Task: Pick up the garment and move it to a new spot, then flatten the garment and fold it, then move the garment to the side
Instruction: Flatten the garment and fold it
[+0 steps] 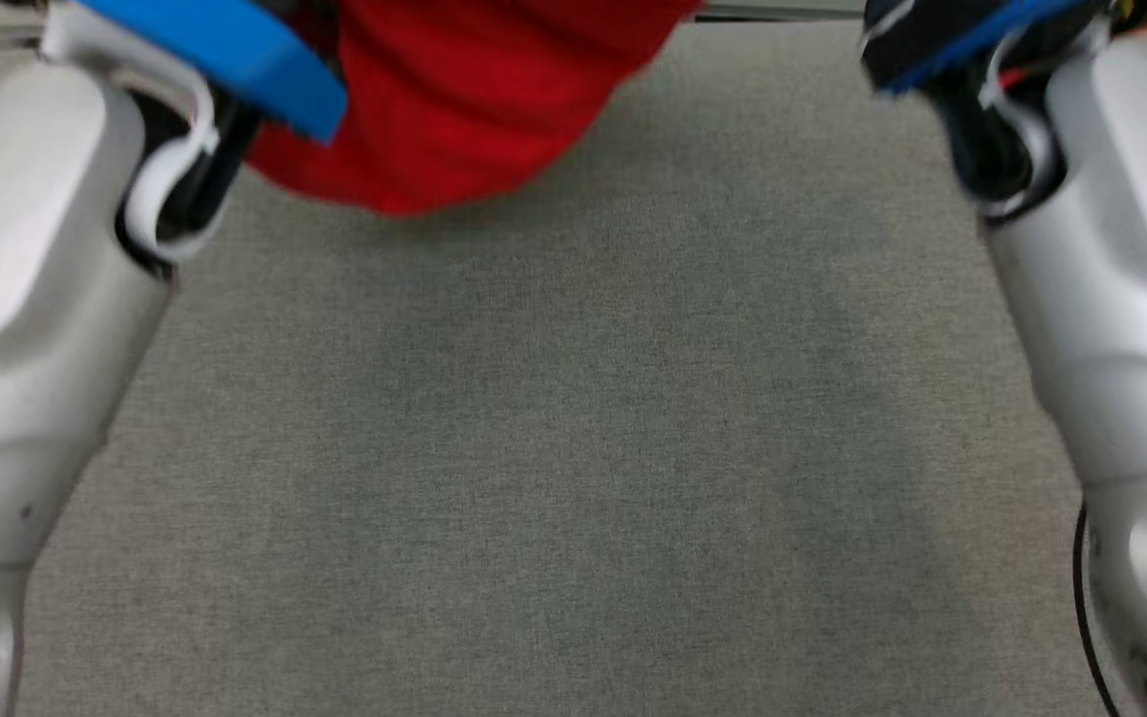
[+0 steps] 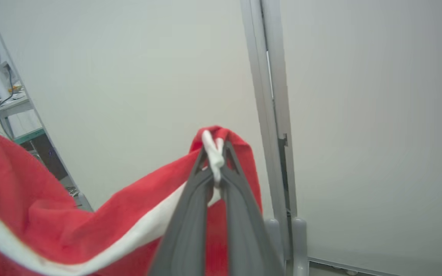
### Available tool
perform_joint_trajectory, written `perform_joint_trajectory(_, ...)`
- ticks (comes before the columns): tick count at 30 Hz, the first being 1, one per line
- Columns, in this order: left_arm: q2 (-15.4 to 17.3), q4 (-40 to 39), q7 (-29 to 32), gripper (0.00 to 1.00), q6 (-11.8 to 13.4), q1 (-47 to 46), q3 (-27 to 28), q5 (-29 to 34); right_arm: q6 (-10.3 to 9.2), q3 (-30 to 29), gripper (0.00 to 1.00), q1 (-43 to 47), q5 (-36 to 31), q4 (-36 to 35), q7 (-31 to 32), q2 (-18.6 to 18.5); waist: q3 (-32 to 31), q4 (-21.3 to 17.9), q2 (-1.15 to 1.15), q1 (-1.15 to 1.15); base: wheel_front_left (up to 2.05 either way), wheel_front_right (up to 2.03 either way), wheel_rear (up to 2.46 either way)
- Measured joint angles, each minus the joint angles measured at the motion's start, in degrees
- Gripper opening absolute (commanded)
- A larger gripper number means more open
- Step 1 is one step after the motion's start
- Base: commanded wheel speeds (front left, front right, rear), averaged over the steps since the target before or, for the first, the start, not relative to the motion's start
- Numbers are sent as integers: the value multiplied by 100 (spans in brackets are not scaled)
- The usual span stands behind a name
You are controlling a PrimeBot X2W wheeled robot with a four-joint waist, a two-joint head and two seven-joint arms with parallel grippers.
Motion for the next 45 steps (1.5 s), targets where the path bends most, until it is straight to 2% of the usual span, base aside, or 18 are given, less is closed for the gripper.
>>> perform_joint_trajectory(4, -149, 702, -162, 0, 0, -1297, -181, -230, 0, -443, 0, -1422, 155, 988, -77, 162, 326, -1, 0, 1, 0, 0, 0)
perform_joint_trajectory(8, -379, 1248, -476, 0, 0, -2179, -298, -623, 0, -549, 0, -2424, 111, 1672, -378, 249, 491, -7, 0, -1, 0, 0, 0)
perform_joint_trajectory(11, -405, 1444, -651, 0, 0, -2545, -605, -677, 0, -470, 0, -2772, 111, 1967, -543, 298, 533, -45, -1, -1, 0, 0, 0)
perform_joint_trajectory(15, -342, 1593, -814, 0, 0, -2452, -914, -920, 0, -172, 0, -2659, 272, 2123, -698, 357, 535, -70, -1, -2, 0, 0, 0)
perform_joint_trajectory(18, -202, 1582, -865, 0, 0, -1913, -1113, -960, 0, 134, 0, -2074, 475, 2087, -783, 363, 462, -64, -1, -2, 0, 0, 0)
perform_joint_trajectory(22, -10, 1033, -879, 0, 0, -895, -759, -778, 1, 701, 0, -1099, 725, 1728, -844, 270, 341, -87, -2, -2, 0, 0, 0)
perform_joint_trajectory(27, -60, 399, -878, 0, 0, 1026, -375, -528, 0, 1255, 0, 374, 1151, 1145, -859, -125, 53, -19, -2, -2, 0, 0, 0)
perform_joint_trajectory(31, -160, -42, -880, 0, 1, 2413, 115, -333, 0, 1458, 0, 1553, 1499, 516, -868, -468, -223, 34, -3, -4, 0, 0, 0)
perform_joint_trajectory(37, -334, -531, -878, 0, 52, 4147, 450, 79, 0, 1527, 0, 3187, 1788, -225, -868, -895, -640, 109, -3, -4, 0, 0, 0)
perform_joint_trajectory(45, -500, -896, -878, 0, 121, 5504, 577, 370, 1, 1069, 0, 4902, 1946, -1151, -672, -1160, -1159, 339, -4, -4, 0, 0, 0)
